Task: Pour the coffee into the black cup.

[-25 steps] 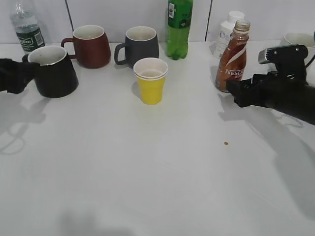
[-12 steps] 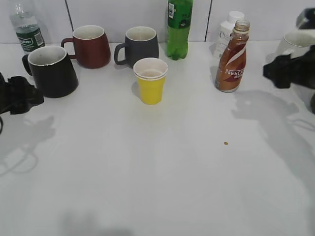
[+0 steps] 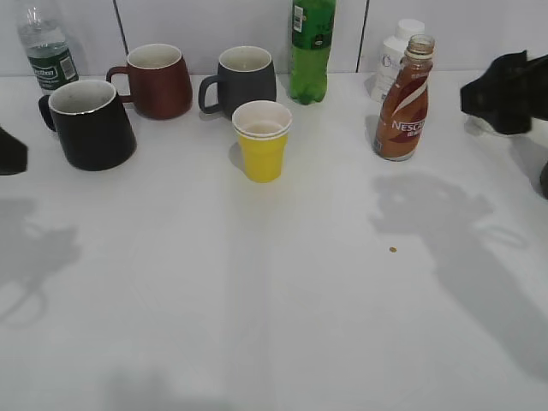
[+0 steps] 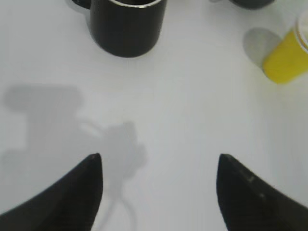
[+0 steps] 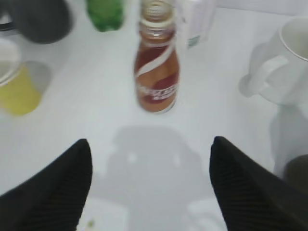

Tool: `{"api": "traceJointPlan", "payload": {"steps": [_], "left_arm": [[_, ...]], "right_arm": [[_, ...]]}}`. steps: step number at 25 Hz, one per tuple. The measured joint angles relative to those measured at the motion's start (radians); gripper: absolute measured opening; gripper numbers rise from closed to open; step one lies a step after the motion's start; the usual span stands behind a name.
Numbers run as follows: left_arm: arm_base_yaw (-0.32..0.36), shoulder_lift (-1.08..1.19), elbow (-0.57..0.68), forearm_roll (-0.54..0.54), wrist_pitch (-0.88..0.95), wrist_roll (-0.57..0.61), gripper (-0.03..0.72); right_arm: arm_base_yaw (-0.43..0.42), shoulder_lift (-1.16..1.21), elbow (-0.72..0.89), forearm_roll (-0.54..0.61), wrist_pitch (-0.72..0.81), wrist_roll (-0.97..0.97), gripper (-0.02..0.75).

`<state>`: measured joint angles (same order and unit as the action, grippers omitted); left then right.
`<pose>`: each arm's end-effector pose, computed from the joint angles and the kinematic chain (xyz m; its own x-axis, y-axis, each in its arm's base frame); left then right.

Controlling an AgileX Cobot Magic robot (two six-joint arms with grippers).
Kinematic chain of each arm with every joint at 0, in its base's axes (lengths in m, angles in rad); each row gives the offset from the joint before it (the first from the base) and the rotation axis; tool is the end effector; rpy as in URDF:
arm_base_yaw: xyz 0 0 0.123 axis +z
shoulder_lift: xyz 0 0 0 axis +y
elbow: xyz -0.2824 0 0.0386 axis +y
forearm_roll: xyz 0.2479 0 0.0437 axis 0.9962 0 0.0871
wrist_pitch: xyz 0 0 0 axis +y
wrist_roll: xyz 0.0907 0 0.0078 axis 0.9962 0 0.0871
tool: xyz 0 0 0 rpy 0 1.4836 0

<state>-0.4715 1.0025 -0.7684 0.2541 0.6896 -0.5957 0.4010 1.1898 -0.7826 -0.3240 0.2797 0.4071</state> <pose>0.1786 -0.0747 0.3010 -0.7369 -0.0537 -0.6739 0.0712 0.9851 -0.1564 0.2345 0.0907 0.2912 -0.5372 -0.1253 -0.8341 -0.2717 0.9619 0.0306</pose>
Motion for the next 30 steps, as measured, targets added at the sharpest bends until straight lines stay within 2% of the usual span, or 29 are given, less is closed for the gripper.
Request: {"api": "traceJointPlan", "payload": {"steps": [6, 12, 19, 24, 30], "left_arm": [[-0.005, -0.164, -0.048, -0.135, 0.224, 0.320, 0.526], [-0.005, -0.437, -0.012, -0.180, 0.330, 0.475, 0.491], [-0.006, -0.749, 0.099, -0.194, 0.391, 0.540, 0.489], [-0.006, -0.874, 0.167, -0.194, 0.447, 0.546, 0.487], [-0.006, -0.911, 0.211, -0.195, 0.441, 0.546, 0.487]], "right_arm": [[0.050, -0.255, 0.000, 0.081, 0.264, -0.001, 0.590], [0.051, -0.521, -0.002, 0.171, 0.542, -0.102, 0.590], [0.051, -0.766, -0.002, 0.179, 0.828, -0.161, 0.590], [0.051, -0.924, 0.027, 0.181, 0.873, -0.223, 0.590], [0.051, -1.056, 0.182, 0.176, 0.878, -0.241, 0.589]]}}
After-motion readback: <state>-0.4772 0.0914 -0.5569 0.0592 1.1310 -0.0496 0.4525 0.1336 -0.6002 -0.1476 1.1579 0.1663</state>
